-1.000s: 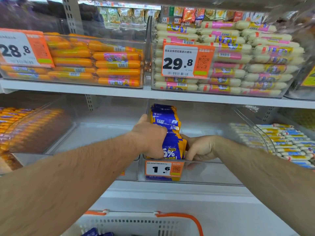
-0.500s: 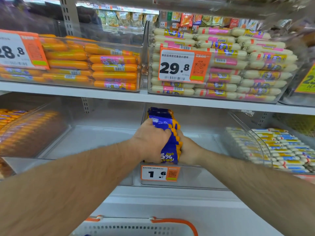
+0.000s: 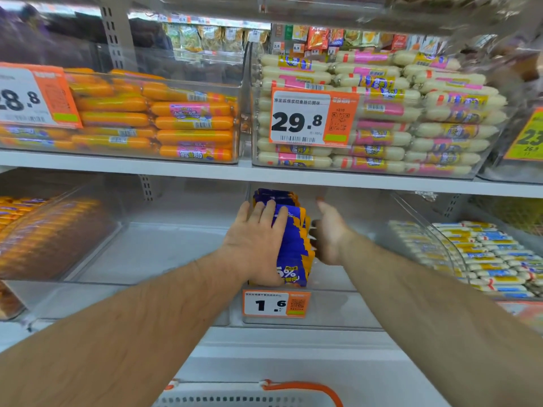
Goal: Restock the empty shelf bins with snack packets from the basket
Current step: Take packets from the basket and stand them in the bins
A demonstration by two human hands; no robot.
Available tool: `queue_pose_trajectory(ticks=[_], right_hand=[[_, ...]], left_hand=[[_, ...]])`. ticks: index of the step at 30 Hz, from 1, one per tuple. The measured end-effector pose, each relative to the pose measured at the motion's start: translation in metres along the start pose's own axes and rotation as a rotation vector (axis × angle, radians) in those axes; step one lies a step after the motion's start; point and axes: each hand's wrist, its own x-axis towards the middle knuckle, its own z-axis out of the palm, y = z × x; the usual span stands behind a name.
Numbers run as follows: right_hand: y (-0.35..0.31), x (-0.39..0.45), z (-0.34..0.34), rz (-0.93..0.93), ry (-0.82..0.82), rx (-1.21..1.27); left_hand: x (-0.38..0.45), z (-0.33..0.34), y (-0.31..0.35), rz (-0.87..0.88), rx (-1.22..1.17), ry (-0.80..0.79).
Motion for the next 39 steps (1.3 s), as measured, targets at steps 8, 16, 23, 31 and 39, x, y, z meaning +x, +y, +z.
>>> queue_pose_trajectory(ticks=[8,16,23,31,39], right_hand=[[0.006,0.010,0.021,0.039,-0.055,-0.002],[-0.005,0.029,0.036,-0.130,-0.090,0.040],[-0.004,0.030,0.039,-0.112,-0.022,-0.047],[0.017,0.059,-0.003,0.090,0.104,-0.130],[0.017,-0.016,0.031,0.141,-0.092,-0.001]], left_hand=[[0.009,-0.005,-0.005,-0.063,-0.066,-0.275],[0.005,-0.004,-0.003,-0.105,-0.072,-0.248],[0.005,-0.002,-0.001,-0.122,-0.098,-0.212],[0.003,0.000,-0.006,-0.085,-0.142,-0.176],[0.004,0.000,-0.005,-0.081,-0.109,-0.199]])
